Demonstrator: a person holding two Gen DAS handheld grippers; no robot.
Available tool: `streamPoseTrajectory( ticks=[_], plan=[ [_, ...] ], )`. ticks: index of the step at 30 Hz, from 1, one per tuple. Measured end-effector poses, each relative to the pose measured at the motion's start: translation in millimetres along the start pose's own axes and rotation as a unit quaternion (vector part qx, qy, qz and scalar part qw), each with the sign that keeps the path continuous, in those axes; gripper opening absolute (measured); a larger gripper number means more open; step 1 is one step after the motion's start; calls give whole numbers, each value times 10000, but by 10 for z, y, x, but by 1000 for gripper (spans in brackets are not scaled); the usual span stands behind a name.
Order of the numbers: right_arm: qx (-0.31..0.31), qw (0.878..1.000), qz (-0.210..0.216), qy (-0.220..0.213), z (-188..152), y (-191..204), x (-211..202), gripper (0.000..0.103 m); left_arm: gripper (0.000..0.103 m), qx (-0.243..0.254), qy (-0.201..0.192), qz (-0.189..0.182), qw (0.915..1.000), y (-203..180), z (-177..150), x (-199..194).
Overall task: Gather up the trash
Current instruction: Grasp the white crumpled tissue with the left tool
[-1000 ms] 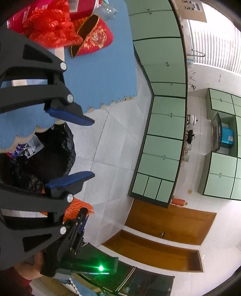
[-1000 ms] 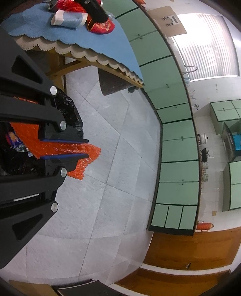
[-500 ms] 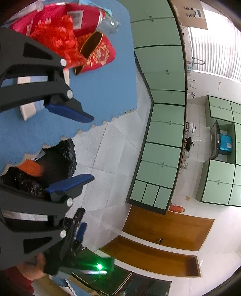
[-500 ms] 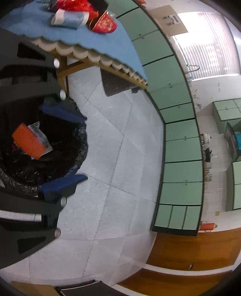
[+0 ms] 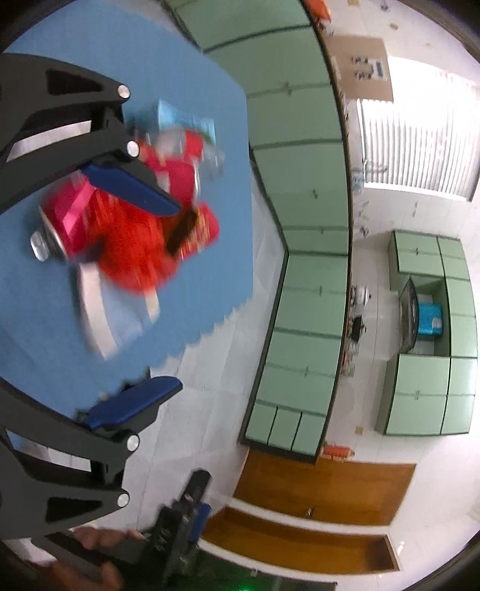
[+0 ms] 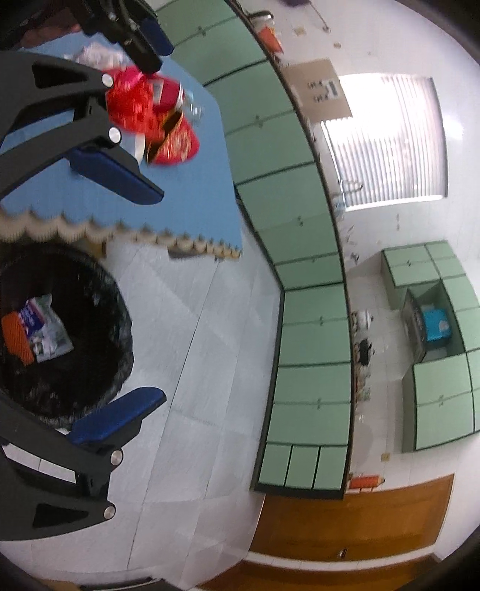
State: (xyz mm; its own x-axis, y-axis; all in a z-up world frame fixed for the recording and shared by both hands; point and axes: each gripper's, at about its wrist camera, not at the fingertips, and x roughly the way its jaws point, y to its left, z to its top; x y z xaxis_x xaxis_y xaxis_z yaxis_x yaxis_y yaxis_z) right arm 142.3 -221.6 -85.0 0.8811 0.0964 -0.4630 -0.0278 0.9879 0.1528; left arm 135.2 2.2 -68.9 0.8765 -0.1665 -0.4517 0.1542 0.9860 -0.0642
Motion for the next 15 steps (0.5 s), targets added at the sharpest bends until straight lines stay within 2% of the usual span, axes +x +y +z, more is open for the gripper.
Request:
streamPoseTrajectory(
  ticks=[7,11,15],
  plan=[
    [-162,9993,318,-132,-115,553,-85,97,87,-147,191,766,9968,509,-268,-223],
    [-243,9986,466,-62,-209,763,-49,97,87,-302,425,962,9940,733,-469,-202],
    [-341,9980,533,19,-293,922,-30,97,87,-546,682,975,9914,913,-628,-117]
  ],
)
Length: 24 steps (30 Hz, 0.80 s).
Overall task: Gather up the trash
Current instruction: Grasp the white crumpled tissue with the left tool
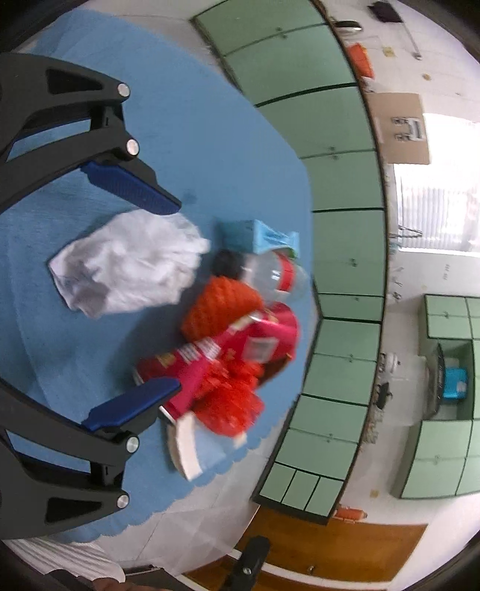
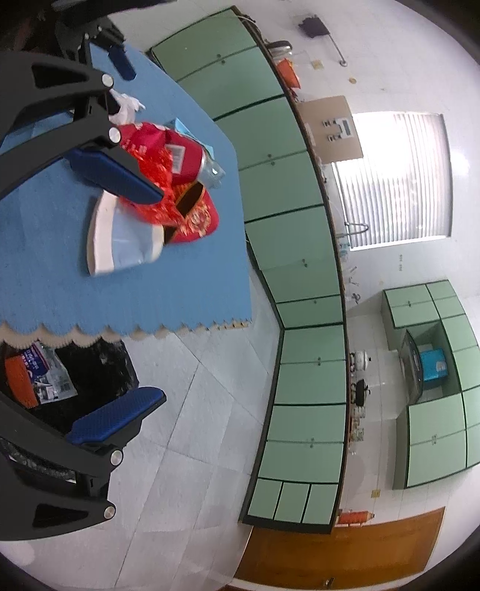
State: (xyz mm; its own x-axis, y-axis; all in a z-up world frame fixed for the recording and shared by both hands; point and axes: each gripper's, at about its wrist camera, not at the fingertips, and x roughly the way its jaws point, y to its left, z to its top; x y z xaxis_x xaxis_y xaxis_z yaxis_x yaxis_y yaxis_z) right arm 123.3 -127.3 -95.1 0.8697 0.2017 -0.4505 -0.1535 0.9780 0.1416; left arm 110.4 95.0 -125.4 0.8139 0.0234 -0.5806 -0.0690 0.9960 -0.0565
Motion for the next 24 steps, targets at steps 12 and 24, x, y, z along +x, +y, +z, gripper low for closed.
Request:
streamPoseTrajectory(
  ticks=[12,24],
  plan=[
    [-265,9995,91,135,-69,218,42,97,59,-522,491,-45,9974,250,-123,327],
    [-521,9981,290,174,-117,461,112,93,18,-603,297,27,9977,329,-23,239]
  ],
)
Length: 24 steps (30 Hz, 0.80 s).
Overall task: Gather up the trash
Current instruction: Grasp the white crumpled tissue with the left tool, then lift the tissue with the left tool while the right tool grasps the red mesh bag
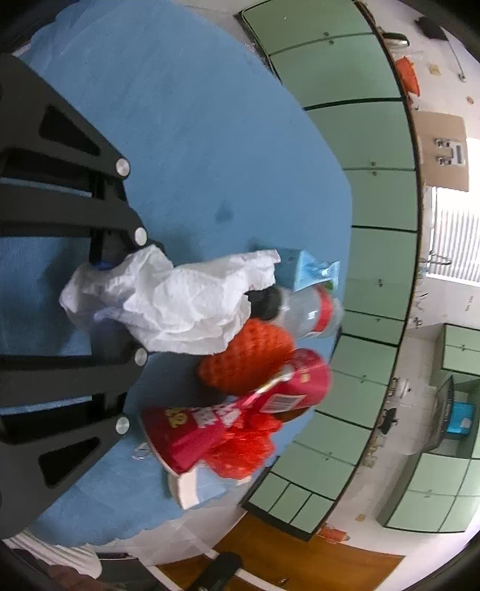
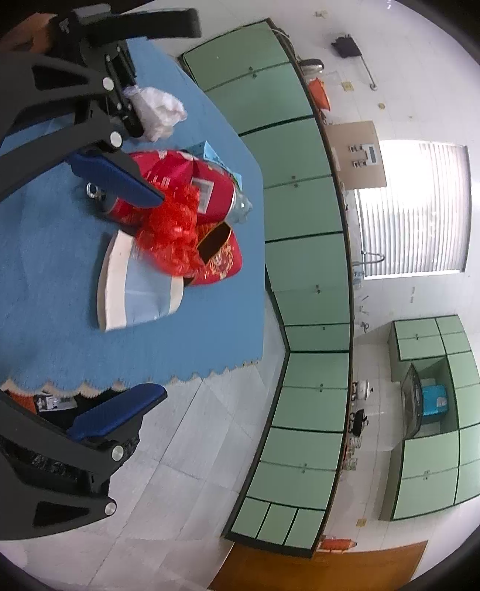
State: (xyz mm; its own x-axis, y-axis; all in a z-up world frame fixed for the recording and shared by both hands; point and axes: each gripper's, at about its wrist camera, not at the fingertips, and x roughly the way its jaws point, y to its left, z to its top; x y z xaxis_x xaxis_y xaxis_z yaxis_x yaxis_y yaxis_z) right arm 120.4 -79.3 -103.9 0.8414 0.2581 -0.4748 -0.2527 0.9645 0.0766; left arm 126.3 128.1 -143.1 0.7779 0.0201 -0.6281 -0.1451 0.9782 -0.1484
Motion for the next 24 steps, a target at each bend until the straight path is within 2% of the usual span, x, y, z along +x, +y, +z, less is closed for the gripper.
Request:
streamPoseTrajectory(
  ticks=[7,18,21,23,24],
  plan=[
    [-100,9999,133,-22,70,173,247,89,16,33,-339,-18,9994,-43,222,-149],
    [130,9986,234,447,61,259,800,83,16,89,-313,19,9995,-80,418,49],
    [156,9976,328,589,80,287,897,71,16,111,-299,36,9995,-44,443,90],
    [147,9972,369,627,81,307,922,60,16,93,-280,32,9996,-29,456,110],
    [141,9967,444,658,82,321,926,50,16,81,-275,32,9996,-46,450,114]
  ],
)
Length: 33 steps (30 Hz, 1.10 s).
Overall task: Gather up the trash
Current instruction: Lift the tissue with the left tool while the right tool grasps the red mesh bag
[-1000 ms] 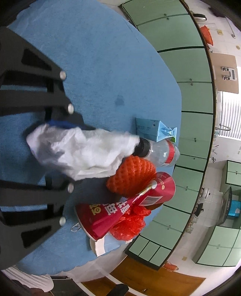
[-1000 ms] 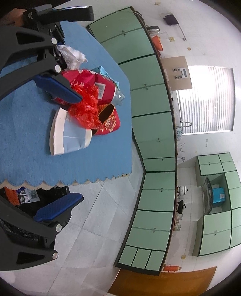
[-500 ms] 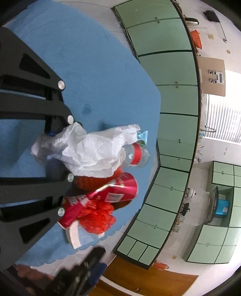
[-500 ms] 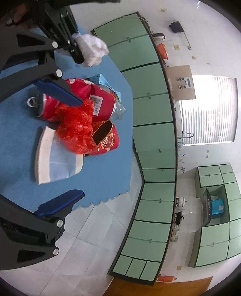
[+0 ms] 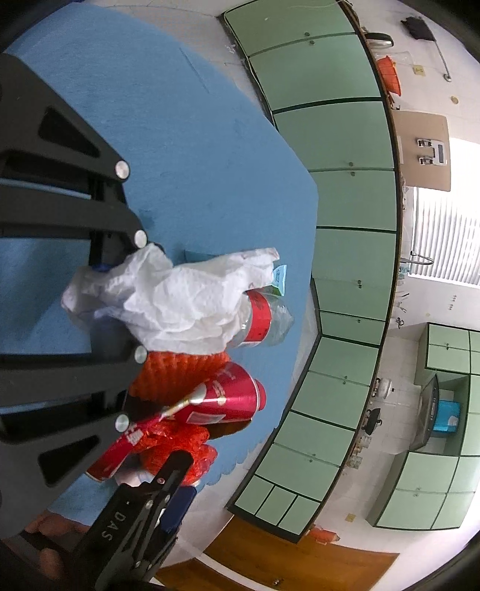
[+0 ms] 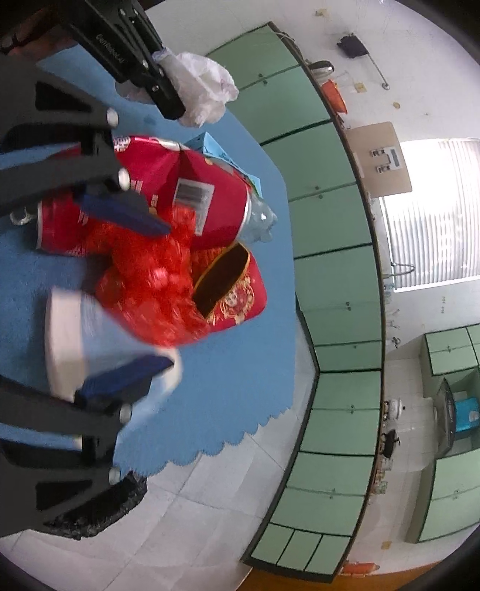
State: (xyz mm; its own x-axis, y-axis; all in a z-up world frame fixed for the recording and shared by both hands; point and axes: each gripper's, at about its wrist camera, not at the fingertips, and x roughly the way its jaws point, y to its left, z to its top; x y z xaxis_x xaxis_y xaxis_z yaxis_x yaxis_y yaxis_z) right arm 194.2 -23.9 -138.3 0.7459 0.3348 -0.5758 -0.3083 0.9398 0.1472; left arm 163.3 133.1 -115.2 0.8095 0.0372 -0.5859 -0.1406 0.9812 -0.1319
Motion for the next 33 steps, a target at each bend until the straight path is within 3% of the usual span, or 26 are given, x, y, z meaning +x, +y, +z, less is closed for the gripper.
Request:
streamPoseTrajectory(
  ticks=[1,8,22,33],
  plan=[
    [-6,10000,68,26,0,9,4,37,16,-13,8,-3,10000,5,0,7],
    [-166,9994,288,109,-34,98,-47,3,16,-23,-15,-14,10000,9,-16,-5],
    [-114,9959,662,-611,280,55,-594,1,16,93,-443,-332,9984,-203,165,-304],
    [-16,9941,444,-993,494,-191,-953,1,16,378,-674,-847,9934,-721,326,-432]
  ],
)
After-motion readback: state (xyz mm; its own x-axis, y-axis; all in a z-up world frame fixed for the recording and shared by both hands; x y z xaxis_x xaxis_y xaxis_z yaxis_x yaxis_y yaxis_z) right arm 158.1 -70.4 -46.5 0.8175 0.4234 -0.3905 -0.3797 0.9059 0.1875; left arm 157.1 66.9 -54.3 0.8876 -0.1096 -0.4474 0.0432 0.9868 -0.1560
